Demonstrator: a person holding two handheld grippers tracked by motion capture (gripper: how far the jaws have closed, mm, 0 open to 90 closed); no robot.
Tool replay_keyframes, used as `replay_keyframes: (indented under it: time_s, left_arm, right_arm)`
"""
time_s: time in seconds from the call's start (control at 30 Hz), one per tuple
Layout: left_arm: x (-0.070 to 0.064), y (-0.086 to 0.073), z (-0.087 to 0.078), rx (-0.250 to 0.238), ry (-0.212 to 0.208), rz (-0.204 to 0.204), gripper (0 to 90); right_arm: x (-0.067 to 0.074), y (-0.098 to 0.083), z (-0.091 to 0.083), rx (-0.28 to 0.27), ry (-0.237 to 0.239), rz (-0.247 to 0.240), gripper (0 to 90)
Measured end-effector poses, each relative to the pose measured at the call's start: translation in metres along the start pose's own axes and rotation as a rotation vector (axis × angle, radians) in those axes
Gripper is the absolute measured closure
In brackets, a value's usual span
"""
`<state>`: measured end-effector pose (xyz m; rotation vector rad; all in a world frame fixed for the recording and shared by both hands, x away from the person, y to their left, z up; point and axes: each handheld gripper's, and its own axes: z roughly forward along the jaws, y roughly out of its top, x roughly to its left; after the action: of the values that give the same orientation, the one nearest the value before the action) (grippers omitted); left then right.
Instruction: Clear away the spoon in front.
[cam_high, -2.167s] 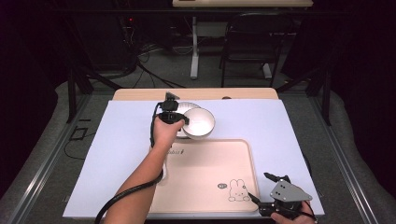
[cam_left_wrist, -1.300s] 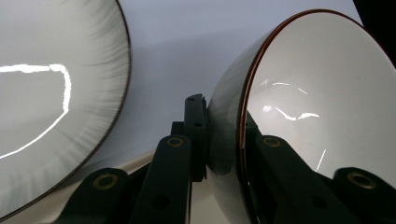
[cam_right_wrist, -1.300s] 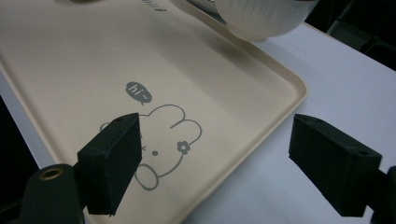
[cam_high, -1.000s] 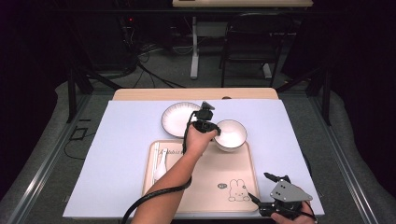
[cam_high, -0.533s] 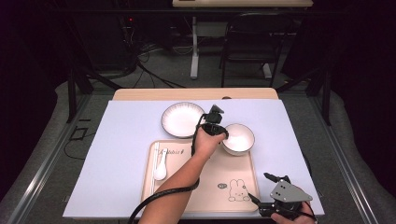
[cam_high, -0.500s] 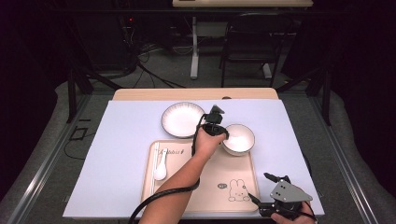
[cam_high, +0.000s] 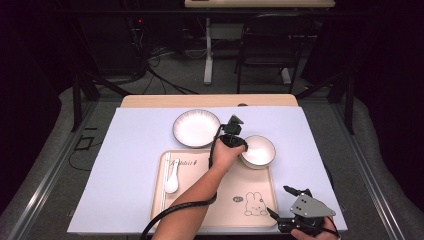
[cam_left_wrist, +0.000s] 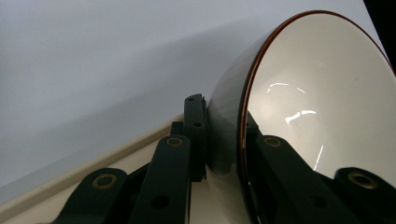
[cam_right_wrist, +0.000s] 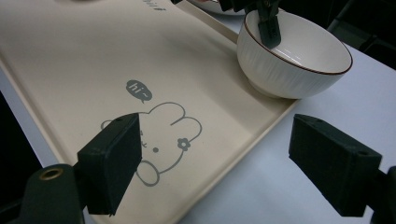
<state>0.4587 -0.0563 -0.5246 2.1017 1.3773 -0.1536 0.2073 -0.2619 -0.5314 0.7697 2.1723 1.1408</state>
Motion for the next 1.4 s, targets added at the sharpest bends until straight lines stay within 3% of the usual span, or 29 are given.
replay_keyframes:
  time_s: [0.37,0.47,0.63,0.9,1.4]
  left_arm:
    - [0.004,-0.001,0.001,-0.009,-0.025,-0.014,80.7]
    - [0.005,0.000,-0.003,-0.023,-0.030,-0.016,74.1]
    - [0.005,0.002,-0.018,-0.054,-0.005,0.001,62.5]
    - [0.012,0.003,-0.047,-0.107,-0.023,0.010,52.1]
    - [0.035,0.004,-0.088,-0.179,0.016,-0.015,50.4]
  right_arm:
    - [0.000,0.000,0.000,-0.001,-0.002,0.001,16.8]
    - [0.000,0.000,0.000,0.000,-0.001,-0.001,16.8]
    - [0.000,0.000,0.000,0.000,-0.002,0.000,16.8]
    - [0.000,0.000,0.000,0.002,-0.002,0.001,16.8]
    - [0.000,0.000,0.000,0.003,-0.005,0.001,16.8]
